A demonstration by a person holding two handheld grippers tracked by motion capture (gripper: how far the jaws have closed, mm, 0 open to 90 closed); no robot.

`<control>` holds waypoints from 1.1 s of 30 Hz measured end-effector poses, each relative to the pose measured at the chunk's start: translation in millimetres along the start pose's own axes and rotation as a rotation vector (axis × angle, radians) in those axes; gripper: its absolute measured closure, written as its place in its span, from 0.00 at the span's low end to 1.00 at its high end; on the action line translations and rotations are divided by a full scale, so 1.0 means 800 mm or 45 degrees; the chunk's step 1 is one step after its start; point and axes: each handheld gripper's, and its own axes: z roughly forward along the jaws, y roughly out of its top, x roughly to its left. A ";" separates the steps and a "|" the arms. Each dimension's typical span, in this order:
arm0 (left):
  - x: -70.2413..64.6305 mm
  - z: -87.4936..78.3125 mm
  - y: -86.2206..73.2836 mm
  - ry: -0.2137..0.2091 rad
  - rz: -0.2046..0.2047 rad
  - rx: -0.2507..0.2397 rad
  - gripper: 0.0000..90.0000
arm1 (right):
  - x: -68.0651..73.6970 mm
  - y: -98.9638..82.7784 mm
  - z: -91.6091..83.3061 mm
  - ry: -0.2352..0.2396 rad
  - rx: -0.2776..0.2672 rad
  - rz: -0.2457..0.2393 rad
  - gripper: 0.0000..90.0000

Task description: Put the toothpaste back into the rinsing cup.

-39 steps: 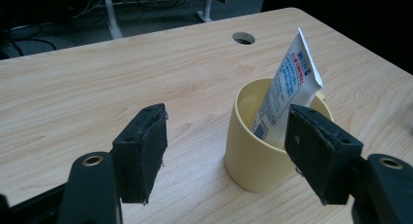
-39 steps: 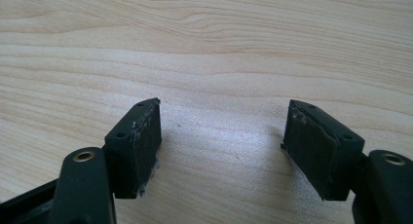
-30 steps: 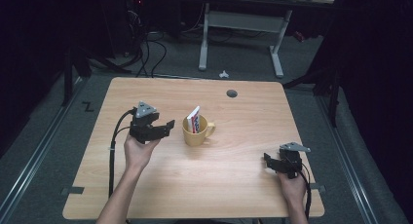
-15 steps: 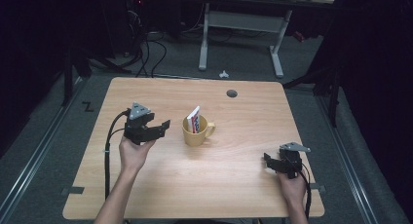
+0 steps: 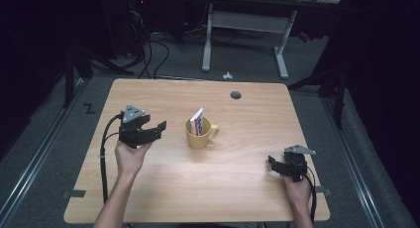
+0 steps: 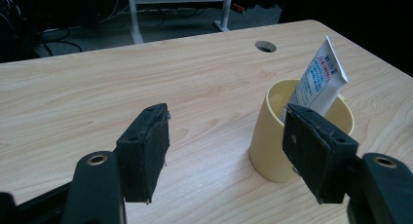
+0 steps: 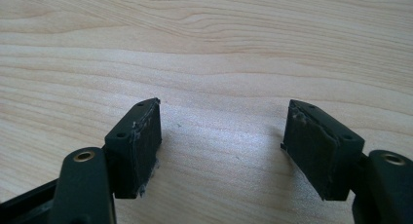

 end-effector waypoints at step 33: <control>0.014 -0.022 -0.018 0.036 -0.024 -0.019 0.40 | 0.000 0.000 0.000 0.000 0.000 0.000 0.33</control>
